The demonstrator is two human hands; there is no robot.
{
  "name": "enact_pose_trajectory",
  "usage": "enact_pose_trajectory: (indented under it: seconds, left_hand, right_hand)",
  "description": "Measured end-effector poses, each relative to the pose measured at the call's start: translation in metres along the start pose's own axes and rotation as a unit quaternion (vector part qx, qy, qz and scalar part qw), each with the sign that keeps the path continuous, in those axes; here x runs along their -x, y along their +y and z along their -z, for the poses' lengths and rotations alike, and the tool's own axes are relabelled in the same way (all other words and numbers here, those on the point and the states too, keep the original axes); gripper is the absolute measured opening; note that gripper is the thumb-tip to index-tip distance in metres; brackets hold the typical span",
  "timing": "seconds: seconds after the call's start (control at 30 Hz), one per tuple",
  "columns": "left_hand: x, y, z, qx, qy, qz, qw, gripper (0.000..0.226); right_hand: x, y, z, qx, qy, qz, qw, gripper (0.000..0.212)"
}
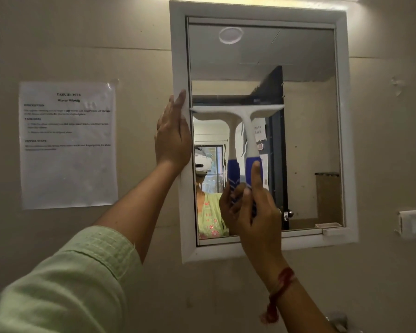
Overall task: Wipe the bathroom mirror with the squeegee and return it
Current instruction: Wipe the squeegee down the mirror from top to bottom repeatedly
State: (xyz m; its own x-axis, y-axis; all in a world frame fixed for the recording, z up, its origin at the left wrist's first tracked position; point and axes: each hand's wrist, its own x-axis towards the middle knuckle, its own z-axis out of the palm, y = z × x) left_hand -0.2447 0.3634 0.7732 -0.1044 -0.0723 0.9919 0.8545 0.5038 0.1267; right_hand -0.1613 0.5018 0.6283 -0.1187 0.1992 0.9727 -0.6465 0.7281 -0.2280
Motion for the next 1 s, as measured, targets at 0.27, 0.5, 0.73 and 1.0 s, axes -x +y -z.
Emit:
enact_pose_trajectory:
  seconds: [0.27,0.5,0.73,1.0]
  left_hand:
    - [0.000,-0.001,-0.001,-0.006,0.011,-0.007,1.000,0.044]
    - [0.000,-0.003,-0.002,0.038,0.002,-0.014,0.999,0.044]
    - [0.000,-0.005,-0.003,0.047,-0.001,-0.005,0.999,0.045]
    - [0.004,-0.003,-0.002,0.044,0.000,-0.005,0.999,0.044]
  right_hand:
    - [-0.035,-0.007,0.003,-0.009,0.021,-0.012,1.000,0.052]
    - [0.019,-0.003,0.009,-0.020,-0.024,-0.030,0.999,0.050]
    - [-0.015,-0.008,0.011,-0.036,-0.010,-0.034,0.999,0.051]
    - [0.029,-0.008,0.013,-0.031,-0.041,-0.068,0.996,0.047]
